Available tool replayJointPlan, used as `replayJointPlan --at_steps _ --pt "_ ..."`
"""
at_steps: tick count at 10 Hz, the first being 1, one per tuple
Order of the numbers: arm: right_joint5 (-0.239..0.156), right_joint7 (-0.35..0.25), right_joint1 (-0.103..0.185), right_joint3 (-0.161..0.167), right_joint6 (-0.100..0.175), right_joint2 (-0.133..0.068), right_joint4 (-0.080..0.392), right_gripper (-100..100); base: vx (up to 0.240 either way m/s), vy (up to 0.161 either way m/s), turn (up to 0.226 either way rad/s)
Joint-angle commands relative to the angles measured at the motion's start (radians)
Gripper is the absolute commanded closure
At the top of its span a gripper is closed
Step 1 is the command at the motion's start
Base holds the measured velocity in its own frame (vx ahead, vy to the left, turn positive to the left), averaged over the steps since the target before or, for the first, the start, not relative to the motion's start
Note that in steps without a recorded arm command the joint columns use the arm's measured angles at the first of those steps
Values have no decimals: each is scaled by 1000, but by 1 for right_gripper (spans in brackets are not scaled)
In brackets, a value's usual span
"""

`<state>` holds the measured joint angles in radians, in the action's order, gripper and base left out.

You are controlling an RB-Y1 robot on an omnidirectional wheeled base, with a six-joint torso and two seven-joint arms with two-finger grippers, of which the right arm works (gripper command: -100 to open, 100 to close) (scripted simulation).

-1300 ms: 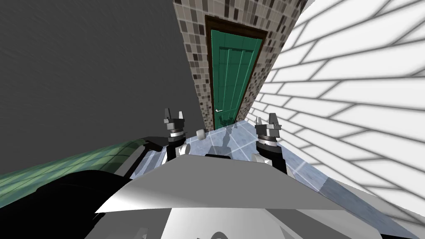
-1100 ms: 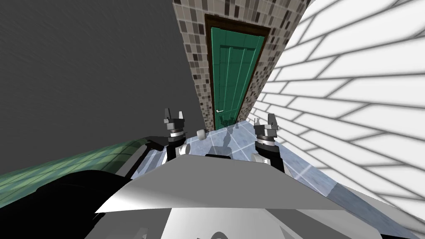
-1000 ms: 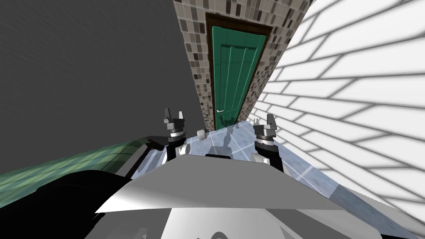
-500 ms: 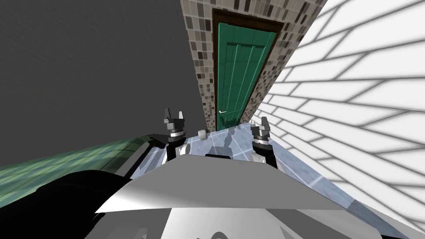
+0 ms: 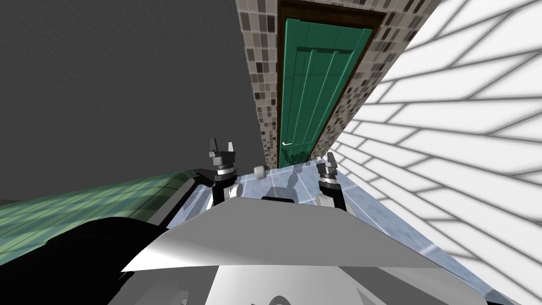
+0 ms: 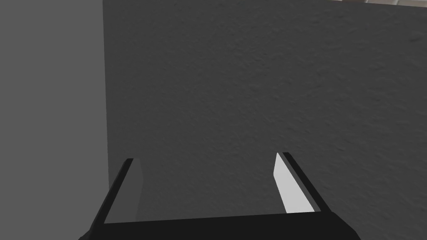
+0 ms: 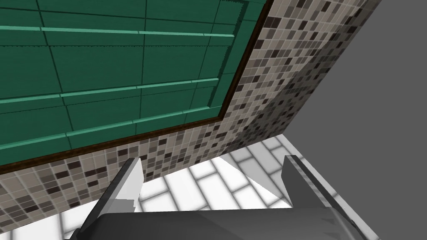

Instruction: Pull the door open

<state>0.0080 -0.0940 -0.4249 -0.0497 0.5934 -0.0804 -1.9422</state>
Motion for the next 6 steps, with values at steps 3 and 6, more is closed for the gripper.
replayJointPlan --at_steps 3,6 --pt "-7 -6 29 -7 15 -13 85 -100 56 -10 103" --pt "-14 -11 61 -13 31 -24 168 -100 65 -16 110"
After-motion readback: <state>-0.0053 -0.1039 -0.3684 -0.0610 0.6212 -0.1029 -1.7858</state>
